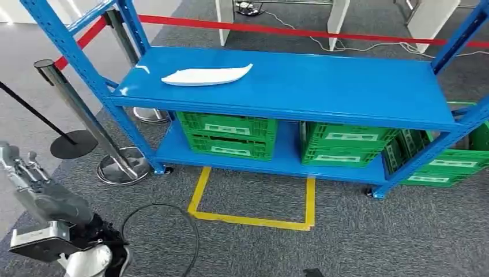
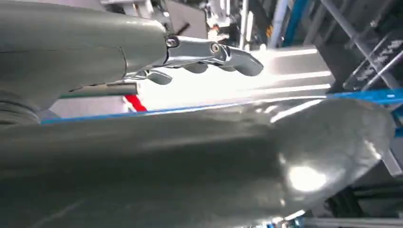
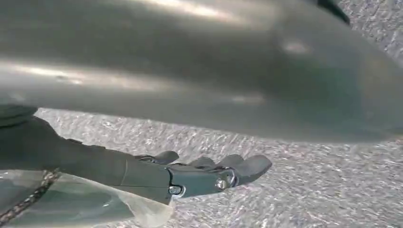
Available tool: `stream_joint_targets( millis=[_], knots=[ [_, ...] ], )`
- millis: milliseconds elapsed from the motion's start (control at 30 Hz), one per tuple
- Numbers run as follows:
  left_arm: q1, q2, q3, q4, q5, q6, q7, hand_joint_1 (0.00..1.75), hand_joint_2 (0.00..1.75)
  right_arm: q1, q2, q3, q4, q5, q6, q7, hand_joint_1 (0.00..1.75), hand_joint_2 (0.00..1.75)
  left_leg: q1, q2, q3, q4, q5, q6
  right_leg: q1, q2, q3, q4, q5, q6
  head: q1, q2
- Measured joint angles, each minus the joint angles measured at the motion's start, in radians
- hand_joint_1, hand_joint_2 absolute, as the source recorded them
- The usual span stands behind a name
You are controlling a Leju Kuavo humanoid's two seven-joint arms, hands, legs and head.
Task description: Take the parts from the cabinet and place them on the table.
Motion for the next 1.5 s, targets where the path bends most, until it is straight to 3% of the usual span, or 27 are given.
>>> stream_joint_targets(
  millis=[33, 67, 100, 167, 200, 233, 267, 400, 433, 533, 567, 600, 700, 767, 833, 933, 1033, 1067, 1100, 1167, 1200, 1233, 1367, 1400, 1433, 1467, 1500],
  knots=[
    [0.001, 0.0, 0.0, 0.0, 0.0, 0.0, 0.0, 0.0, 0.0, 0.001, 0.0, 0.0, 0.0, 0.0, 0.0, 0.0, 0.0, 0.0, 0.004, 0.0, -0.042, 0.063, -0.009, -0.005, 0.0, 0.0, 0.006, 0.0, -0.006, 0.001, 0.001, 0.0],
    [0.001, 0.0, 0.0, 0.0, 0.0, 0.0, 0.0, 0.0, 0.0, 0.001, 0.0, 0.0, 0.0, 0.0, 0.0, 0.0, 0.0, 0.0, 0.007, 0.001, -0.058, 0.072, 0.007, -0.008, -0.001, 0.0, 0.012, 0.001, -0.011, 0.002, 0.0, 0.0],
    [0.001, 0.0, 0.0, 0.0, 0.0, 0.0, 0.0, 0.0, 0.0, 0.002, 0.0, 0.0, 0.0, 0.001, 0.0, 0.0, 0.0, 0.0, 0.011, 0.002, -0.052, 0.036, 0.052, -0.01, -0.002, 0.001, 0.022, 0.001, -0.018, 0.004, 0.001, 0.0],
    [0.001, 0.0, 0.0, 0.0, -0.002, 0.0, 0.0, 0.0, 0.0, 0.002, 0.0, 0.0, 0.0, 0.005, 0.002, 0.0, 0.0, 0.0, 0.015, 0.005, 0.008, -0.128, 0.168, -0.012, -0.006, 0.003, 0.044, 0.001, -0.032, 0.012, 0.0, 0.0],
    [0.001, 0.0, 0.0, 0.0, -0.004, 0.0, 0.0, 0.0, 0.0, 0.002, 0.0, 0.0, 0.0, 0.006, 0.002, 0.0, 0.0, 0.0, 0.015, 0.009, 0.034, -0.193, 0.192, -0.012, -0.007, 0.002, 0.05, 0.0, -0.04, 0.02, 0.0, 0.0],
    [0.001, 0.0, -0.001, 0.0, -0.004, 0.0, 0.001, 0.0, 0.0, 0.001, 0.0, 0.0, 0.0, 0.006, 0.002, 0.0, 0.0, 0.0, 0.006, 0.008, 0.042, -0.202, 0.174, -0.009, -0.001, 0.003, 0.046, 0.0, -0.048, 0.031, -0.002, 0.0],
    [-0.001, -0.001, -0.002, 0.0, -0.006, 0.0, 0.001, 0.0, 0.0, -0.001, 0.0, 0.0, 0.0, 0.006, 0.002, 0.0, 0.0, 0.0, 0.007, 0.008, 0.046, -0.215, 0.163, 0.006, -0.002, 0.001, 0.042, -0.001, -0.048, 0.036, -0.007, 0.0],
    [0.001, -0.002, -0.003, 0.0, -0.008, 0.0, 0.001, 0.0, 0.0, -0.002, 0.0, 0.0, 0.0, 0.008, 0.002, 0.0, 0.0, 0.0, 0.008, 0.003, 0.056, -0.229, 0.158, 0.034, -0.006, -0.001, 0.049, 0.0, -0.066, 0.057, 0.005, 0.0],
    [0.0, -0.003, -0.004, 0.0, -0.011, 0.0, 0.0, 0.0, 0.0, -0.003, 0.0, 0.0, 0.0, 0.008, 0.002, 0.0, 0.0, 0.0, 0.008, 0.004, 0.06, -0.229, 0.154, 0.041, -0.005, 0.0, 0.027, 0.045, -0.092, 0.056, 0.008, 0.0],
    [0.001, -0.003, -0.005, 0.0, -0.016, 0.0, 0.001, 0.0, 0.0, -0.001, 0.0, 0.0, 0.0, 0.009, 0.002, -0.005, 0.0, 0.0, 0.0, 0.006, 0.068, -0.229, 0.141, 0.056, -0.004, 0.001, -0.12, 0.29, -0.181, 0.056, 0.01, 0.0],
    [0.003, -0.002, -0.005, 0.0, -0.017, 0.0, 0.0, 0.0, 0.0, 0.001, 0.0, 0.0, 0.0, 0.008, 0.004, -0.012, 0.0, 0.0, -0.003, 0.004, 0.074, -0.229, 0.136, 0.057, -0.004, 0.002, -0.151, 0.322, -0.172, 0.054, 0.01, 0.0],
    [0.004, -0.002, -0.005, 0.0, -0.019, 0.0, 0.001, 0.0, 0.0, 0.003, 0.0, -0.001, 0.0, 0.008, 0.007, -0.022, 0.0, 0.0, -0.005, 0.001, 0.082, -0.229, 0.13, 0.057, -0.003, 0.002, -0.155, 0.302, -0.135, 0.05, 0.01, 0.0],
    [0.006, -0.002, -0.005, 0.0, -0.021, 0.0, 0.001, 0.0, 0.0, 0.002, 0.0, -0.004, 0.0, 0.001, 0.0, -0.039, 0.0, 0.0, -0.011, -0.002, 0.117, -0.229, 0.104, 0.054, 0.004, 0.003, -0.072, 0.058, 0.036, 0.029, 0.01, 0.0],
    [0.009, -0.002, -0.005, 0.001, -0.027, -0.001, 0.001, 0.0, 0.0, 0.0, 0.0, -0.012, 0.001, -0.008, -0.008, -0.039, 0.0, 0.0, -0.012, -0.004, 0.114, -0.223, 0.096, 0.043, 0.011, 0.005, -0.047, 0.028, 0.018, 0.02, 0.003, 0.0],
    [0.012, -0.002, -0.007, 0.002, -0.035, -0.002, 0.001, 0.0, 0.0, 0.001, 0.0, -0.019, 0.001, -0.013, -0.01, -0.039, 0.0, 0.0, -0.007, 0.0, 0.114, -0.23, 0.095, 0.035, 0.016, 0.008, -0.05, 0.03, 0.014, 0.016, 0.005, 0.0],
    [0.012, -0.001, -0.008, 0.001, -0.04, -0.003, 0.001, 0.0, 0.0, 0.001, 0.003, -0.028, 0.001, -0.013, -0.01, -0.04, 0.0, 0.0, -0.009, 0.004, 0.117, -0.201, 0.066, 0.018, 0.003, 0.017, -0.022, 0.004, 0.013, 0.006, 0.0, 0.0],
    [0.014, 0.0, -0.008, 0.002, -0.04, -0.003, 0.001, 0.0, 0.0, -0.001, 0.004, -0.032, 0.001, -0.014, -0.009, -0.039, 0.0, 0.0, 0.004, 0.004, -0.004, 0.024, -0.018, 0.001, 0.001, 0.028, -0.005, 0.004, 0.001, -0.001, -0.001, 0.0],
    [0.015, 0.0, -0.008, 0.003, -0.04, -0.003, 0.001, 0.0, 0.0, 0.0, 0.004, -0.034, 0.001, -0.016, -0.007, -0.039, 0.0, 0.0, 0.008, 0.004, -0.041, 0.072, -0.018, -0.003, 0.001, 0.037, 0.001, 0.004, -0.004, 0.0, -0.002, 0.0],
    [0.016, 0.0, -0.008, 0.005, -0.04, -0.003, 0.001, 0.0, 0.0, 0.0, 0.004, -0.035, 0.001, -0.016, -0.006, -0.039, 0.0, 0.0, 0.011, 0.004, -0.046, 0.065, 0.008, -0.006, 0.0, 0.045, 0.008, 0.004, -0.008, 0.001, -0.001, 0.0],
    [0.018, 0.0, -0.008, 0.007, -0.039, -0.003, 0.001, 0.0, 0.0, 0.0, 0.005, -0.036, 0.001, -0.019, -0.002, -0.039, 0.0, 0.0, 0.017, 0.0, -0.004, -0.066, 0.118, -0.01, -0.005, 0.071, 0.027, 0.004, -0.019, 0.01, -0.002, 0.0],
    [0.018, 0.0, -0.008, 0.008, -0.039, -0.003, 0.001, 0.0, 0.0, -0.001, 0.005, -0.038, 0.001, -0.019, -0.001, -0.039, 0.0, 0.0, 0.021, -0.018, 0.028, -0.153, 0.173, -0.013, -0.008, 0.081, 0.035, 0.004, -0.025, 0.015, -0.002, 0.0],
    [0.018, 0.001, -0.008, 0.008, -0.039, -0.003, 0.001, 0.0, 0.0, -0.001, 0.005, -0.04, 0.001, -0.019, 0.0, -0.039, 0.0, 0.0, 0.024, -0.062, 0.046, -0.182, 0.165, -0.013, -0.009, 0.09, 0.025, 0.003, -0.03, 0.021, 0.0, 0.0],
    [0.021, -0.001, -0.011, 0.011, -0.039, -0.003, 0.001, 0.0, 0.0, -0.004, 0.006, -0.044, 0.001, -0.021, 0.002, -0.039, 0.0, 0.0, 0.015, -0.046, 0.057, -0.216, 0.148, 0.016, -0.017, 0.125, 0.015, -0.005, -0.026, 0.053, -0.004, 0.0],
    [0.021, -0.003, -0.012, 0.011, -0.039, -0.004, 0.001, 0.0, 0.0, -0.002, 0.005, -0.046, 0.001, -0.021, 0.002, -0.039, 0.0, 0.0, 0.02, -0.034, 0.064, -0.228, 0.149, 0.026, -0.017, 0.116, 0.015, -0.003, -0.033, 0.058, -0.002, 0.0],
    [0.021, -0.003, -0.014, 0.011, -0.039, -0.004, 0.001, 0.0, 0.0, -0.001, 0.005, -0.048, 0.001, -0.021, 0.001, -0.04, 0.0, 0.0, 0.019, -0.021, 0.071, -0.231, 0.147, 0.034, -0.011, 0.058, 0.006, 0.021, -0.044, 0.059, -0.001, 0.0],
    [0.021, -0.003, -0.014, 0.011, -0.039, -0.004, 0.001, 0.0, 0.0, -0.004, 0.005, -0.049, 0.001, -0.021, 0.001, -0.04, 0.0, 0.0, 0.016, -0.01, 0.072, -0.231, 0.144, 0.042, -0.009, 0.028, -0.027, 0.078, -0.073, 0.058, 0.003, 0.0],
    [0.023, -0.003, -0.014, 0.012, -0.038, -0.004, 0.001, 0.0, 0.0, -0.007, 0.005, -0.05, 0.001, -0.021, 0.002, -0.04, 0.0, 0.0, 0.012, 0.005, 0.073, -0.231, 0.141, 0.046, -0.008, 0.016, -0.076, 0.162, -0.109, 0.058, 0.004, 0.0]
  ],
)
